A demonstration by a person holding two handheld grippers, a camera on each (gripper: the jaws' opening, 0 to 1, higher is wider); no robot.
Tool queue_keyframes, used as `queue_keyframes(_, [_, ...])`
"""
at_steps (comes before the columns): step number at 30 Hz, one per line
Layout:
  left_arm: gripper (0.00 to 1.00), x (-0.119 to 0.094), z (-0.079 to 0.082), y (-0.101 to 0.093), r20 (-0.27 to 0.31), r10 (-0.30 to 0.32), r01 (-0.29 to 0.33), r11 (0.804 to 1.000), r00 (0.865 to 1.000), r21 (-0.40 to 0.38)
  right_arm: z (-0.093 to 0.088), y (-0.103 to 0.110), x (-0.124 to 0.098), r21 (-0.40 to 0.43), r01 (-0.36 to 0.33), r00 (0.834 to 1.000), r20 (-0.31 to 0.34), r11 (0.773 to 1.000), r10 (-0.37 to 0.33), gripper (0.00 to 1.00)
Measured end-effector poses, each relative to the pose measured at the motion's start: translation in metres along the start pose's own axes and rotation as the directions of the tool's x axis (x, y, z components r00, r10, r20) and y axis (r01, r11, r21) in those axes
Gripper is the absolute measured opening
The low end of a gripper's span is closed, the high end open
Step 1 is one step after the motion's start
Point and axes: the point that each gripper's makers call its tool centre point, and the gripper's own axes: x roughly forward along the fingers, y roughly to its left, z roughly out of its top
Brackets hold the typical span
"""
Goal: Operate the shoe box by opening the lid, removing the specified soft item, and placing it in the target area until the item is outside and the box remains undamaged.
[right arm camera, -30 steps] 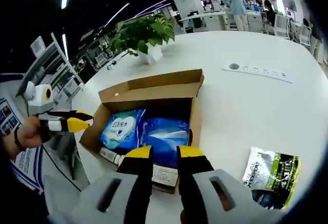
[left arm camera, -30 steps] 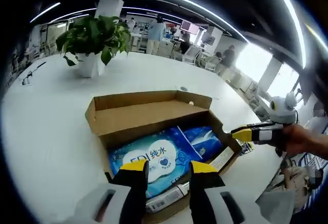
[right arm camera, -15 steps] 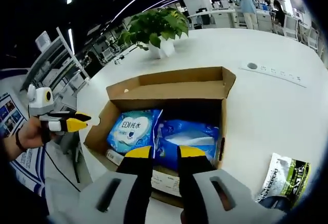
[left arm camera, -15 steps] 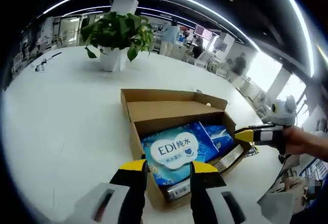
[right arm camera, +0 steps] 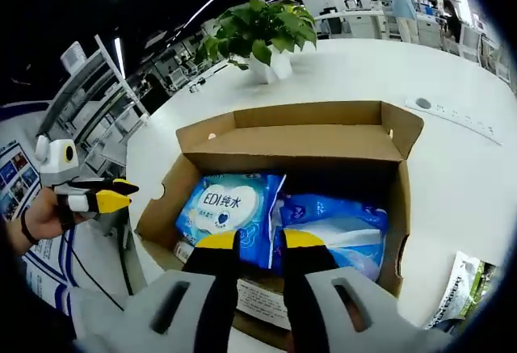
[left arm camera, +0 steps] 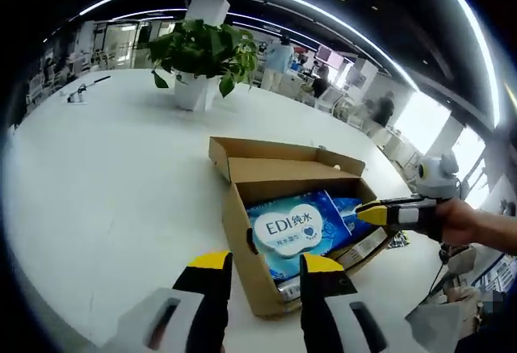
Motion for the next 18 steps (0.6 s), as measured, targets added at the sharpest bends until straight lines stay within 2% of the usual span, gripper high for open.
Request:
queue_keyframes(9, [0.33, -0.011, -0.005, 0.015, 0.002, 0.012, -0.012, 1.0, 1.0, -0.012, -0.004, 0.028, 0.001, -0.02, 0.004, 1.0, -0.021, 1.0, -0.004, 0.19])
queue_keyframes(18, [0.33, -0.015, -0.006, 0.029, 0.005, 0.024, -0.023, 0.999, 1.0, -0.031, -0.006, 0.036, 0.001, -0.002, 0.013, 1.0, -0.027, 1.0, -0.013, 0.19])
